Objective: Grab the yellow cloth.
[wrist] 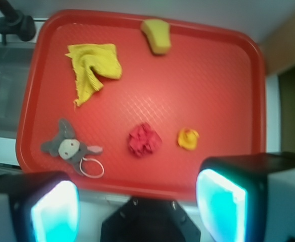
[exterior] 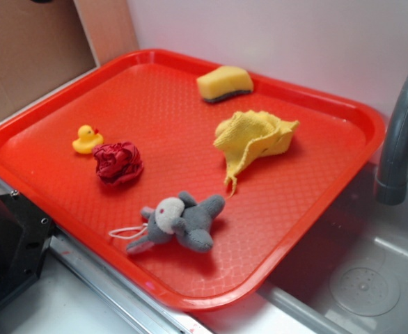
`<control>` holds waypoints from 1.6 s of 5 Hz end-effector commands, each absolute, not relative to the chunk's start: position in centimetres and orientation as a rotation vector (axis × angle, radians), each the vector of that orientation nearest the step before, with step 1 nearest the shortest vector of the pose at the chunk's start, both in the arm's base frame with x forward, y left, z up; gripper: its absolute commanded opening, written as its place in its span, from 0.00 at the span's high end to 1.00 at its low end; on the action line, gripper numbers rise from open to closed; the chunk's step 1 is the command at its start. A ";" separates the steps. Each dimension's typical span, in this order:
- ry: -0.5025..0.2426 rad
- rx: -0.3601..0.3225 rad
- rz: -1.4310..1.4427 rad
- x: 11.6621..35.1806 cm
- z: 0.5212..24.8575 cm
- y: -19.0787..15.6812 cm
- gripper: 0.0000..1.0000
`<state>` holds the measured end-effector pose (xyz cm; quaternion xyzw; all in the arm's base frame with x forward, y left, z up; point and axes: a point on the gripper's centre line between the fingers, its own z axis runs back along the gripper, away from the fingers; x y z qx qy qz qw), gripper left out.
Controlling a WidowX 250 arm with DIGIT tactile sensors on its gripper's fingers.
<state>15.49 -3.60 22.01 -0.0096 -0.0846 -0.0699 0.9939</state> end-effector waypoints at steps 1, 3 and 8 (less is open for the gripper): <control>-0.302 -0.033 -0.307 21.1 18.0 -7.5 0.00; -0.337 -0.072 -0.391 25.2 12.7 -9.6 0.00; -0.198 -0.009 -0.495 28.0 3.0 -11.1 1.00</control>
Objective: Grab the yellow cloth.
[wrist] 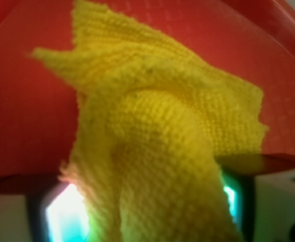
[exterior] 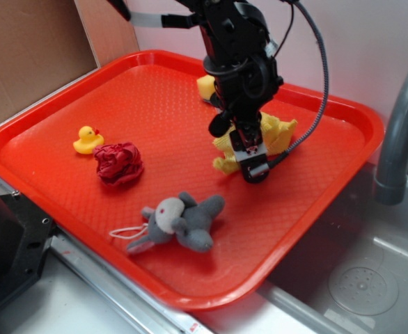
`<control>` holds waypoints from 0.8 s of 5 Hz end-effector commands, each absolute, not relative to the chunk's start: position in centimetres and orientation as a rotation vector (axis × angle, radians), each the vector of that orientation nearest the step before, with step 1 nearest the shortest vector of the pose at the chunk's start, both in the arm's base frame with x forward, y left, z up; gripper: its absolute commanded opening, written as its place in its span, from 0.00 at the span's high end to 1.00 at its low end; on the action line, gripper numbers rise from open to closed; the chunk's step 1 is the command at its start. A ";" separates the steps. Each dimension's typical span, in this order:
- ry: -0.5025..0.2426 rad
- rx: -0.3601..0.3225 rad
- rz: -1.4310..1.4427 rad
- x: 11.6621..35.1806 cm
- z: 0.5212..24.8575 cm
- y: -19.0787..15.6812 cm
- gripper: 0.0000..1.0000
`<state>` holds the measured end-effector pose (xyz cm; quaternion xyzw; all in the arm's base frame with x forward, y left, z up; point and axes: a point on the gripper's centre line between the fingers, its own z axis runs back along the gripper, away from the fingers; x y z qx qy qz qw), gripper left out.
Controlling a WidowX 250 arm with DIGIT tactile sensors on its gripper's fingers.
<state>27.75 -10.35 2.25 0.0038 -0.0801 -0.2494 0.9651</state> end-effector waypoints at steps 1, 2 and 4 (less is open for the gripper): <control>-0.176 -0.009 -0.445 27.6 3.5 -10.6 1.00; -0.123 0.015 -0.337 27.2 5.9 -9.2 1.00; -0.037 0.061 -0.045 24.7 15.2 -4.4 1.00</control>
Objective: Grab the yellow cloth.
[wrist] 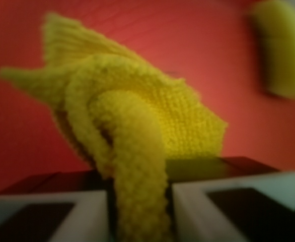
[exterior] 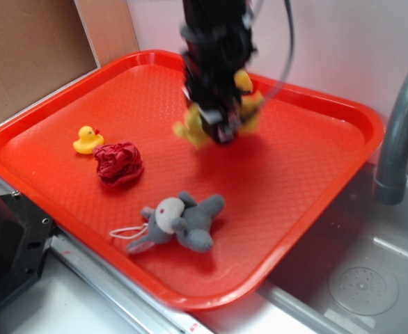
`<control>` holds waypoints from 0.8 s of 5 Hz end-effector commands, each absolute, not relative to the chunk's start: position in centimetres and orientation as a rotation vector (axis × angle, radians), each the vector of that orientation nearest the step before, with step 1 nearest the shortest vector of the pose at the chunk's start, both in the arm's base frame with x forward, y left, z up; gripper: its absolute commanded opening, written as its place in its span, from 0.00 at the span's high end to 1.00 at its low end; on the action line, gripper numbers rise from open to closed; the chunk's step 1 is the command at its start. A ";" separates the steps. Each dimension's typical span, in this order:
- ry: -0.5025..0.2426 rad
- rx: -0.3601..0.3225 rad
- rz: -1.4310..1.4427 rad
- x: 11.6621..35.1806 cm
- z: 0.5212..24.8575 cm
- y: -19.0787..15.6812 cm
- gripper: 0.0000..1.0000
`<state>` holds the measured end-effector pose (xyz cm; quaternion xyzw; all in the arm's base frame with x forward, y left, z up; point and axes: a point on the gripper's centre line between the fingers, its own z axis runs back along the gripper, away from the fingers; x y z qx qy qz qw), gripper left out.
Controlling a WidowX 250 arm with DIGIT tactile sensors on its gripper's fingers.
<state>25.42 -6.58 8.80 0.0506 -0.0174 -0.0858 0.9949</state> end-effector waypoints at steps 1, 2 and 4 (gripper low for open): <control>-0.016 0.045 0.029 22.6 18.5 -1.5 1.00; -0.009 0.047 0.080 20.4 19.8 -0.1 1.00; 0.006 0.023 0.049 19.4 19.5 0.2 1.00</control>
